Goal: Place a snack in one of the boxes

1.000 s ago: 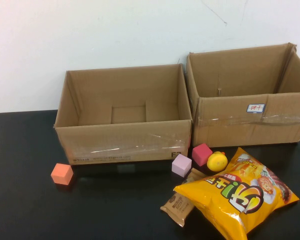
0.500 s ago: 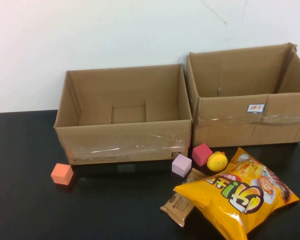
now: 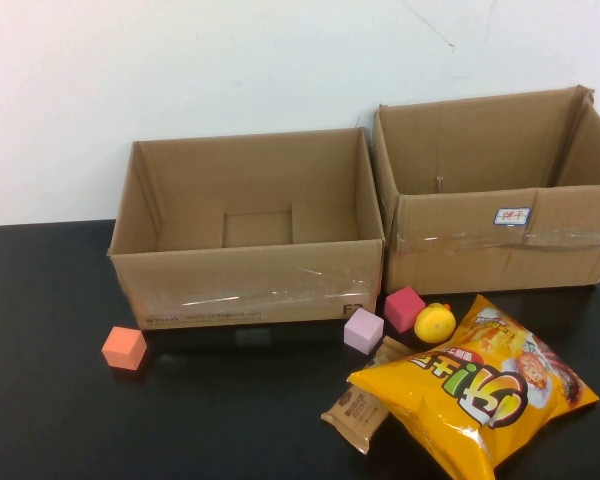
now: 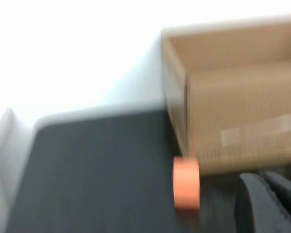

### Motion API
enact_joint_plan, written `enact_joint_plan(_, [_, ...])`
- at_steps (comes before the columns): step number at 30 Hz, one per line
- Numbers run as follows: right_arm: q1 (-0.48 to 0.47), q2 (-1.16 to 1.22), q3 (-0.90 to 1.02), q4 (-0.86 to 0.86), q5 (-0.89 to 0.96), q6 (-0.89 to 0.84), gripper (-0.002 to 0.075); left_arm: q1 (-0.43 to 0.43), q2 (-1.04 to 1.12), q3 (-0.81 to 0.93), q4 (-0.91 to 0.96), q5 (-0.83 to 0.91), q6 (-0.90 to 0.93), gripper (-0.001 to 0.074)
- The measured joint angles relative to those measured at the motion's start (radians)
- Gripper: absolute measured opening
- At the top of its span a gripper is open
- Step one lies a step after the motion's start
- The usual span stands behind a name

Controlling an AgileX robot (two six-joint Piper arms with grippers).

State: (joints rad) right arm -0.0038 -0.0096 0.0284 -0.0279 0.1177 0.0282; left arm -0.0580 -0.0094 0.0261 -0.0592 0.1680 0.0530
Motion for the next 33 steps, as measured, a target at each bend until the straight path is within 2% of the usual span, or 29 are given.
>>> enact_joint_plan(9, [0.0,0.0,0.0,0.0,-0.604,0.002,-0.0001,-0.012,0.0,0.0,0.0,-0.484,0.0,-0.0001])
enact_joint_plan(15, [0.0,0.0,0.0,0.0,-0.742,0.008,-0.0001,-0.012,0.0,0.0,0.0,-0.703,0.0,-0.0001])
enact_joint_plan(29, [0.0,0.0,0.0,0.007,-0.76,0.01,-0.0001,-0.012,0.0,0.0,0.0,-0.742,0.0,-0.0001])
enact_joint_plan(33, [0.0,0.0,-0.065,0.017,-0.647,0.008,-0.0001,-0.012,0.0,-0.092,0.031,-0.544,-0.011,-0.0001])
